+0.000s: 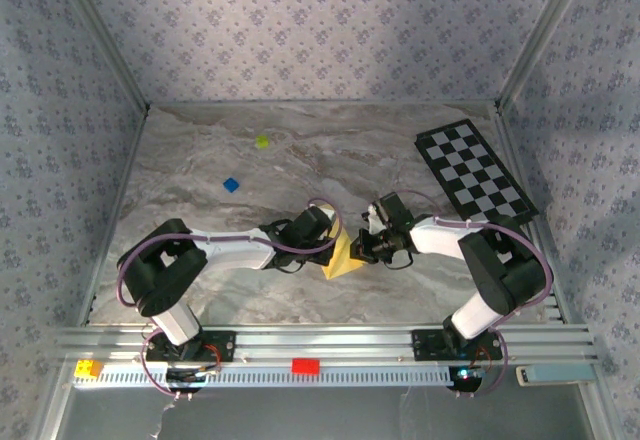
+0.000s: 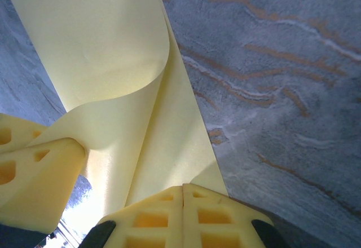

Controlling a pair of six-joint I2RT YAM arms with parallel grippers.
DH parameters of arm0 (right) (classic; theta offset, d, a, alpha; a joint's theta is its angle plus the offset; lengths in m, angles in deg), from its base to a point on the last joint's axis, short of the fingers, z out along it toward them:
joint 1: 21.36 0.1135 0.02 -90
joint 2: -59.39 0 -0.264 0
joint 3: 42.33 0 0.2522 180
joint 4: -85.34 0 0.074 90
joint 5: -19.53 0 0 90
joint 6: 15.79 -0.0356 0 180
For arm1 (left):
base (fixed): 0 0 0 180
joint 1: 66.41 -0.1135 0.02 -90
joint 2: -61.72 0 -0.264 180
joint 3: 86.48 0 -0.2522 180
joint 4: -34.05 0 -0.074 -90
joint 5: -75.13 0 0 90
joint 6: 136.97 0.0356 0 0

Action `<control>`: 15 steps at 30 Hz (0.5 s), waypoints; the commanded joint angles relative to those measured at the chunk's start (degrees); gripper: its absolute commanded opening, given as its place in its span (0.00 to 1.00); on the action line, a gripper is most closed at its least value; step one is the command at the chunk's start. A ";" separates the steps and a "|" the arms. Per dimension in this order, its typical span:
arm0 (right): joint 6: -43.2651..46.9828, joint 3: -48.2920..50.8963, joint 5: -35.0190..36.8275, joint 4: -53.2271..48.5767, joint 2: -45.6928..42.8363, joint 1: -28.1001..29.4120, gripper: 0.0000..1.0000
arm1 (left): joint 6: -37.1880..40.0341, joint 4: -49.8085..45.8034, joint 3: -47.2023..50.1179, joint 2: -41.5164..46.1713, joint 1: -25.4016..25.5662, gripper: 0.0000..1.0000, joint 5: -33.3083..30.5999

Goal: Fold a paper plane with a square sheet of paper (pick it up from the middle)
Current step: Fold the triangle a second time at the center of the table.

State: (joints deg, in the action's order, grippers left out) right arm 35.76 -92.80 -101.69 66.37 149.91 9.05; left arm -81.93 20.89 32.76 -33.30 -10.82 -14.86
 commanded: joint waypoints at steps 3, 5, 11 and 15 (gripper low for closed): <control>1.19 0.52 4.23 -6.06 0.31 0.17 0.05 | 1.61 -1.14 -1.51 -0.96 -0.31 0.00 0.18; 1.29 0.65 4.19 -6.19 0.36 0.09 0.05 | 1.69 -1.22 -1.68 -1.21 -0.30 0.00 0.17; 1.29 0.62 3.57 -5.29 -0.49 0.06 0.05 | 1.48 -0.97 -1.62 -2.17 -0.28 0.00 0.63; 1.65 0.13 1.73 -4.32 -1.08 -0.01 0.07 | 1.09 -0.14 -1.23 -2.45 -0.32 0.00 1.02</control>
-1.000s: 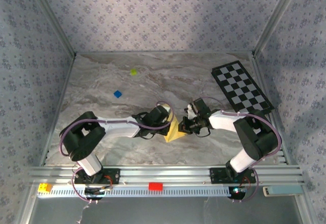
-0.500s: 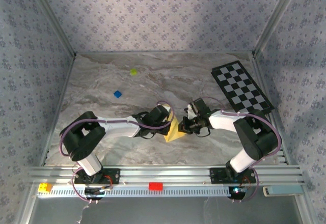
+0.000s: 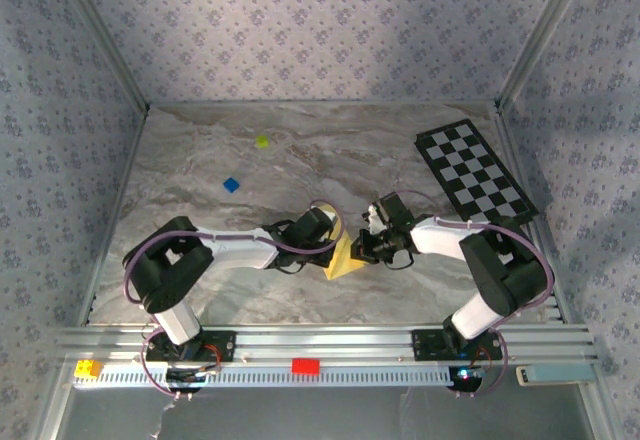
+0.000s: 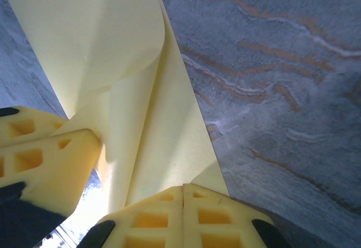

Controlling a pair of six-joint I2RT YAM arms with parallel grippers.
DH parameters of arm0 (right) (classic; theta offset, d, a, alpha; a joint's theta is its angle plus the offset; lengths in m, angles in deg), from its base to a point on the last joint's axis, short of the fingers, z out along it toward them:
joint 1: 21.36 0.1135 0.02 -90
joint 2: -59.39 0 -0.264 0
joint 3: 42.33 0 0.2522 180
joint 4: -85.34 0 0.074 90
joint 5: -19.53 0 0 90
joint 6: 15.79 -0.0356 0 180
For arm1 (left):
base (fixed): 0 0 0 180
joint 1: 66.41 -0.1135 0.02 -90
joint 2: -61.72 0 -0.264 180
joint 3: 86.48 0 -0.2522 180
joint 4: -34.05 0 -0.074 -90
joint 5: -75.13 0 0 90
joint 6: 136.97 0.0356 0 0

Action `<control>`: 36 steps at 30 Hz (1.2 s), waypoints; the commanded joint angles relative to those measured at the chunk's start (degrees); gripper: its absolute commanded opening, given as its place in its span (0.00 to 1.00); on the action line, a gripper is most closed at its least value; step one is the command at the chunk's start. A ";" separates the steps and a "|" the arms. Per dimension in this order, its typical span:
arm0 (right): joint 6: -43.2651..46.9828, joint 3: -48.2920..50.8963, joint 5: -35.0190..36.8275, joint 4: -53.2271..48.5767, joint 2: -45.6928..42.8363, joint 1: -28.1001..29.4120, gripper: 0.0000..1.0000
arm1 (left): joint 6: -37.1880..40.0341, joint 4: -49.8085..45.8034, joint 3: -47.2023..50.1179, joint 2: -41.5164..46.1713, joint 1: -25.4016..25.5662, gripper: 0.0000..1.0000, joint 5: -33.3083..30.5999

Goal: Fold a paper plane with a square sheet of paper (pick it up from the middle)
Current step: Fold the triangle a second time at the center of the table.

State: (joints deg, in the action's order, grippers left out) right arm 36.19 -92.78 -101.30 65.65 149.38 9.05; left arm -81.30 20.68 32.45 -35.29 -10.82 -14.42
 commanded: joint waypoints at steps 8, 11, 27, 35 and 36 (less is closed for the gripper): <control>-0.42 0.37 -1.24 -0.57 -3.59 0.25 0.10 | 0.30 1.07 -0.10 0.51 -0.31 0.00 0.17; -1.00 0.53 -2.30 1.21 -2.68 0.56 0.11 | 0.49 0.76 -0.09 0.68 -0.27 0.00 0.34; 1.52 -0.58 5.09 -5.80 3.53 0.81 0.05 | 1.20 -1.61 -0.40 2.63 -0.38 0.00 -3.61; 1.37 -0.77 4.52 -5.49 3.37 0.87 0.05 | 0.58 -1.79 -1.01 1.38 -0.40 0.00 -4.06; 1.37 -0.78 4.53 -5.57 3.34 0.83 0.05 | 0.68 -1.94 -0.99 1.38 -0.40 0.00 -4.10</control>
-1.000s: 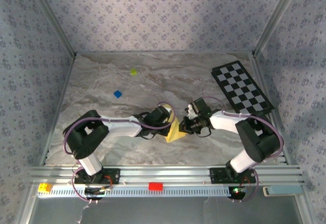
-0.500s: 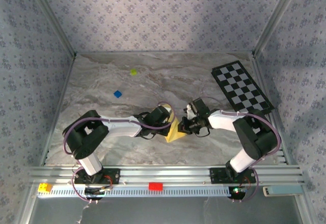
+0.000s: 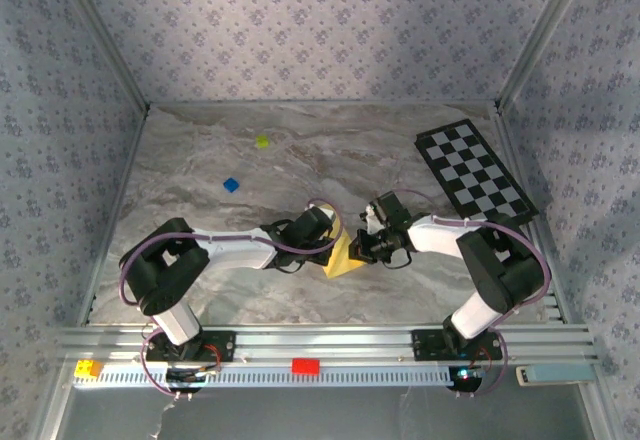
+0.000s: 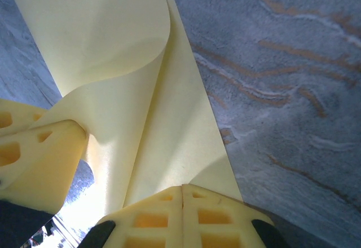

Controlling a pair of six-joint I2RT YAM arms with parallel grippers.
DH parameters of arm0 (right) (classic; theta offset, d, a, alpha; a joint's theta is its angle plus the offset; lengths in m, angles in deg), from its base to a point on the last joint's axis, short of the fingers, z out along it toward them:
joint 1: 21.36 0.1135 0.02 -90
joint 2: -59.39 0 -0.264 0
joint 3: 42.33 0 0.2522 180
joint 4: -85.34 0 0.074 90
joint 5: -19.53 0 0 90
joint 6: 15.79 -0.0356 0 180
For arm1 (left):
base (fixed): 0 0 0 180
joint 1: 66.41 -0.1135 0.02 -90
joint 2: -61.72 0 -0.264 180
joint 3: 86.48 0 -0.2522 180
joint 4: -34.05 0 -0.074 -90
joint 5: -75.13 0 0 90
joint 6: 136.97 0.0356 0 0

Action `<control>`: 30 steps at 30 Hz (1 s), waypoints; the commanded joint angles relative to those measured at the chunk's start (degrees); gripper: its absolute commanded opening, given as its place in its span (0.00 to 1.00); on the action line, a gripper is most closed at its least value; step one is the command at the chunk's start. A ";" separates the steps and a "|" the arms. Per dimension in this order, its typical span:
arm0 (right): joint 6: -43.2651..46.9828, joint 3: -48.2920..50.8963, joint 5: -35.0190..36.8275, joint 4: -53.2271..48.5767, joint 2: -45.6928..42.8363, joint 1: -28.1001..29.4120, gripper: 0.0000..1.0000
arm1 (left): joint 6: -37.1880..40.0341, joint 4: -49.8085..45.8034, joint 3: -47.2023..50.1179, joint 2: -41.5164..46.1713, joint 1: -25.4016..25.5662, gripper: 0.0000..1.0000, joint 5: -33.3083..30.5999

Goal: Fold a paper plane with a square sheet of paper (pick it up from the middle)
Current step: Fold the triangle a second time at the center of the table.

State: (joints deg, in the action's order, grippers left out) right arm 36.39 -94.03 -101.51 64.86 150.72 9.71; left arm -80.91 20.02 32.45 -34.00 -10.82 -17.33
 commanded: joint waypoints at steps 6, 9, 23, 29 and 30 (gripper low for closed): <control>1.09 0.47 4.60 -4.54 1.92 0.20 0.05 | 0.23 -2.28 -1.00 0.09 -0.40 0.00 -0.85; 1.13 0.43 4.59 -4.53 1.93 0.22 0.05 | -0.06 -2.58 -1.02 -0.23 -0.35 0.00 -0.07; 1.13 0.43 4.20 -4.49 2.45 0.19 0.05 | -0.04 -1.50 -1.39 -1.88 -0.38 0.00 -1.42; 1.17 0.23 4.25 -4.66 2.54 0.17 0.05 | 0.05 -1.77 -1.22 -1.71 -0.31 0.00 -1.94; 1.22 0.23 4.24 -4.62 2.54 0.19 0.05 | 0.02 -1.68 -1.06 -1.51 -0.27 0.00 -1.96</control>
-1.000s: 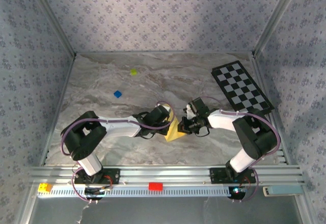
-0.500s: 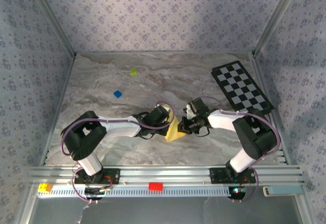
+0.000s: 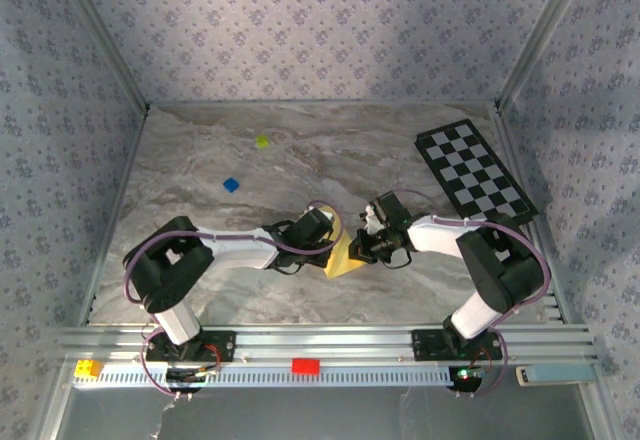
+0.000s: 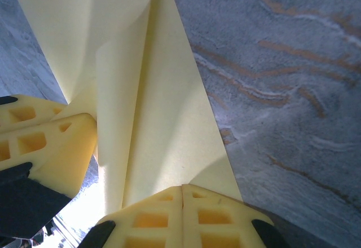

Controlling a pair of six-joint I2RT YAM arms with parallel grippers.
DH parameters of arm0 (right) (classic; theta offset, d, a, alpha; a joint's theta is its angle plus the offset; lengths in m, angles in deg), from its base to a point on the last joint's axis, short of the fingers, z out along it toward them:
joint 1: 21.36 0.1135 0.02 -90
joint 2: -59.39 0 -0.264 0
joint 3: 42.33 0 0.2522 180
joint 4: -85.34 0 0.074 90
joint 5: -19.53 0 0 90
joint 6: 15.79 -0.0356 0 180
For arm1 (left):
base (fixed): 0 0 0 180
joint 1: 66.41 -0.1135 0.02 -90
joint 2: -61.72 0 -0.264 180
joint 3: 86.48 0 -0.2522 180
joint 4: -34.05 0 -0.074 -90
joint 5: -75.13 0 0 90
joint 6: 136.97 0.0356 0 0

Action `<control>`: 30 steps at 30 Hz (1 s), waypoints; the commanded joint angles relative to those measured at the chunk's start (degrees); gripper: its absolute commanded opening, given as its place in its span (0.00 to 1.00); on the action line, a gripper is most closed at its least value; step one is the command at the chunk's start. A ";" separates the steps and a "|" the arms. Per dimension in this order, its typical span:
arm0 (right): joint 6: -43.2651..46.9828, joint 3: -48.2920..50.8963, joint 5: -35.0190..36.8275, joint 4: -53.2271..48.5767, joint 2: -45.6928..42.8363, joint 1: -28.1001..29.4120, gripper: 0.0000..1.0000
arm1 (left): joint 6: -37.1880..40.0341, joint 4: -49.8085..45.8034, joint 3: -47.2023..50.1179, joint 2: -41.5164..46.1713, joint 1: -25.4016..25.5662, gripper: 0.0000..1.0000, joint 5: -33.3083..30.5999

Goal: Fold a paper plane with a square sheet of paper (pick it up from the middle)
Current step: Fold the triangle a second time at the center of the table.

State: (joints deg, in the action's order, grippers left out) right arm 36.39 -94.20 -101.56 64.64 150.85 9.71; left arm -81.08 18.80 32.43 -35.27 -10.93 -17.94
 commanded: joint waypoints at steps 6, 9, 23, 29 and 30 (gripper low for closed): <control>1.33 0.32 4.44 -4.53 2.47 0.21 0.05 | 0.53 0.35 -0.23 1.40 -0.19 0.00 -2.28; 1.29 0.41 4.33 -4.40 2.49 0.15 0.05 | 0.71 0.44 -0.24 1.72 -0.18 0.00 -2.54; 1.27 0.37 4.28 -4.48 2.58 0.21 0.06 | 0.36 1.49 0.02 -1.19 -0.20 0.00 -0.53; 1.35 -0.14 4.31 -4.79 2.60 0.13 0.06 | -1.02 1.49 1.59 -0.72 -0.20 0.00 -1.14; 1.35 -0.21 4.20 -4.79 2.58 0.07 0.06 | -1.18 1.45 1.80 -0.64 -0.20 0.00 -1.15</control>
State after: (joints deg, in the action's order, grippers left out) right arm 36.61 -94.70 -101.73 64.03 151.18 9.71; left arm -81.17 20.57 32.89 -35.68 -10.93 -18.77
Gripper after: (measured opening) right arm 0.063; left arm 0.043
